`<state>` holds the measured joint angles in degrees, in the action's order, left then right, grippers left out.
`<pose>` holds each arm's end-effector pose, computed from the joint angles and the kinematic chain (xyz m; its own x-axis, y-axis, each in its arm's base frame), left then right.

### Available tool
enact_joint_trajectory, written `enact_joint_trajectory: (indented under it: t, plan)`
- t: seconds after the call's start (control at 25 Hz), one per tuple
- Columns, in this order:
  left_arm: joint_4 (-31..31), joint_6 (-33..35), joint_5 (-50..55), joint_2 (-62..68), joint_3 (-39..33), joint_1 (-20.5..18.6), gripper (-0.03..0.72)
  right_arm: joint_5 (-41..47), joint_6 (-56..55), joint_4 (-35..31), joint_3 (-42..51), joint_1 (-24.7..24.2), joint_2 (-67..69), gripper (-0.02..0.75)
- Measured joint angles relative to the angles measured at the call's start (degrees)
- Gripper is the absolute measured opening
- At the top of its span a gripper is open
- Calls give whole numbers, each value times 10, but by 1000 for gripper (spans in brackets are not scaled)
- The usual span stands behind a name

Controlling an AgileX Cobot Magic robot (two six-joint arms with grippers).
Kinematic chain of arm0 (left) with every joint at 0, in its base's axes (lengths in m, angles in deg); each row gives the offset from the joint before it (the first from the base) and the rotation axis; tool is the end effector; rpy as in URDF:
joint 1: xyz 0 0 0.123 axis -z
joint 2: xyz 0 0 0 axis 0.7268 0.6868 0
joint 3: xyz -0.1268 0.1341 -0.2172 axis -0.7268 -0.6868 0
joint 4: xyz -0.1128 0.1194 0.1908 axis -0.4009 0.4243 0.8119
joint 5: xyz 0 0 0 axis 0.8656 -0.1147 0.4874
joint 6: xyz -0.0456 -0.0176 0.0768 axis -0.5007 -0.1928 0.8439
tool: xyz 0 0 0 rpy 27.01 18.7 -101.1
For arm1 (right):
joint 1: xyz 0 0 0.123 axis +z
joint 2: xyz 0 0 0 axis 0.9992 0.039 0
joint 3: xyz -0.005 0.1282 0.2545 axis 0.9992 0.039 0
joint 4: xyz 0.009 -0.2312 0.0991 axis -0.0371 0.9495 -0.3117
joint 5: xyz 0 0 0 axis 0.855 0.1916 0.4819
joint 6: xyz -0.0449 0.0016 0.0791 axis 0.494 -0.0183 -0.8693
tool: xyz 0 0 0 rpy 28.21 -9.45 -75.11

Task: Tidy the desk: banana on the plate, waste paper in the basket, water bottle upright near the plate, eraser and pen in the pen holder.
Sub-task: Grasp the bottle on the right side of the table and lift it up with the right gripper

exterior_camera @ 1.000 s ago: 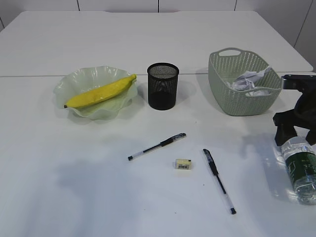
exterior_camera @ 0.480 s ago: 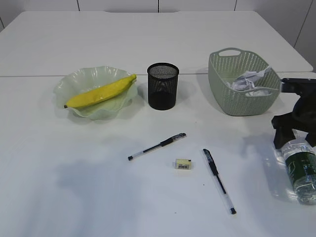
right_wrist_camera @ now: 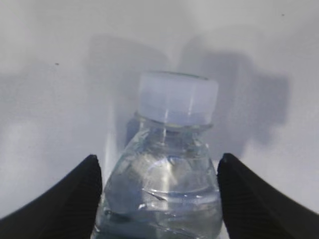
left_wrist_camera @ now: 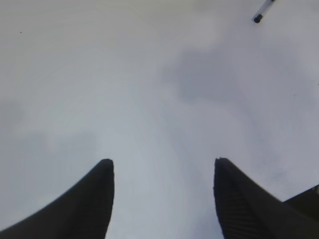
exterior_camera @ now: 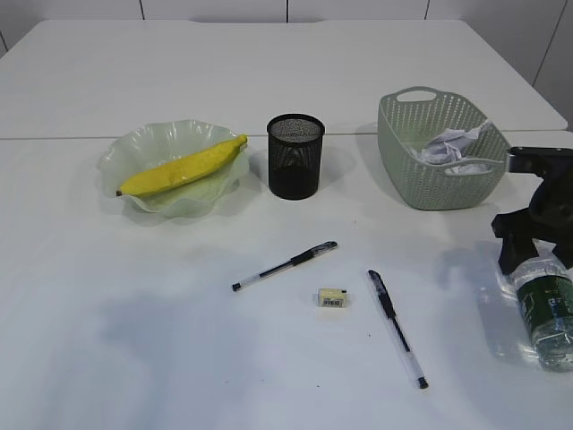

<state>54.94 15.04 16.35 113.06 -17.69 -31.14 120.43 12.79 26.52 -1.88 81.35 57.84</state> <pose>0.1658 -0.0482 0.3007 -0.8054 0.2603 -0.5325 0.3078 0.9515 -0.0005 0.3699 -0.0372 0.1409 -0.9880 0.0507 -0.1459 0.0455 0.9982 0.0388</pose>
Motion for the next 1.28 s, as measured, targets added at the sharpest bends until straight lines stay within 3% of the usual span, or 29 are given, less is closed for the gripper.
enact_joint_trajectory:
  t: [0.16,0.32,0.88,1.28]
  plan:
    - [0,0,0,0,0,0,456,0,0,1,-1,0,0,437]
    - [0,0,0,0,0,0,456,0,1,1,-1,0,0,400]
    - [0,0,1,0,0,0,456,1,40,-6,-1,0,-62,389]
    - [0,0,-5,0,0,0,456,6,111,-74,0,0,-137,386]
